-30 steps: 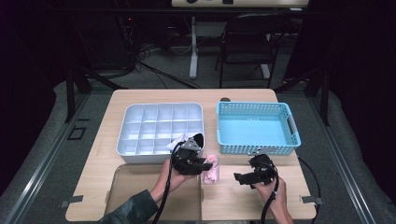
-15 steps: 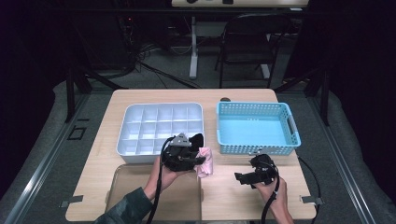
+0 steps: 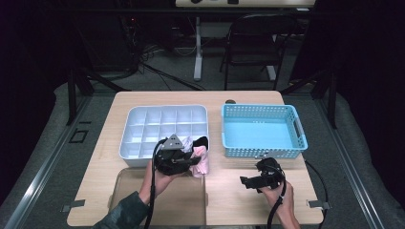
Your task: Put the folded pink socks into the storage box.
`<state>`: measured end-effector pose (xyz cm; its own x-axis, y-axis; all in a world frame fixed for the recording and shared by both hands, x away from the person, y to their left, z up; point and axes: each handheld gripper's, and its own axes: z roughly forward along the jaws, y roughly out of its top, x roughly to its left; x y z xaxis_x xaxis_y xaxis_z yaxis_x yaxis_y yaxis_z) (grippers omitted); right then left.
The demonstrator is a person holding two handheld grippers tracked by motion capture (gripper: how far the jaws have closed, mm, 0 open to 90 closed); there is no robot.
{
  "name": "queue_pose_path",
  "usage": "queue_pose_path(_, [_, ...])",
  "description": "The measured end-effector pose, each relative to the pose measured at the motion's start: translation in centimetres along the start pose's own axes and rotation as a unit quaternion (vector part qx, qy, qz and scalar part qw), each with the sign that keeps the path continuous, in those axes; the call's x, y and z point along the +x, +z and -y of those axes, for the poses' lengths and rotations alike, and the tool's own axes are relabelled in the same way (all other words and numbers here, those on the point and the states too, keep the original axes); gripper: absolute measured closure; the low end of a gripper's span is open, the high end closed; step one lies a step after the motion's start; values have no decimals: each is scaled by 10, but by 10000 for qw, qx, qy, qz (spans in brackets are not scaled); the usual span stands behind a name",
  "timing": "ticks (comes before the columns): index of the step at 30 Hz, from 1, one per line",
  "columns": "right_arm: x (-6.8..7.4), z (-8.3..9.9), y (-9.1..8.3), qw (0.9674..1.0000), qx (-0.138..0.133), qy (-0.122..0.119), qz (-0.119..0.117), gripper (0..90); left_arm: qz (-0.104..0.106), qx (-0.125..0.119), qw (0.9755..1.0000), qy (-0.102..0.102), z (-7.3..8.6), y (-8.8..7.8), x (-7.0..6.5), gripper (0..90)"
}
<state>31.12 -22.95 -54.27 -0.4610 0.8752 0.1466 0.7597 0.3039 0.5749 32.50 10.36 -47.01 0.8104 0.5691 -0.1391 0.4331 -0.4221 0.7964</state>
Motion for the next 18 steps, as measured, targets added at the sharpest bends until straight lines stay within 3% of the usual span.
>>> queue_pose_path(7, [0, 0, 1, 10000, 19, 9, -3, 53, -272, -121, 9995, -87, 4, -16, 11, 728])
queue_pose_path(18, [-3, 0, 2, 10000, 33, 52, 27, 54, -573, -104, 9981, -189, 7, -29, 28, 728])
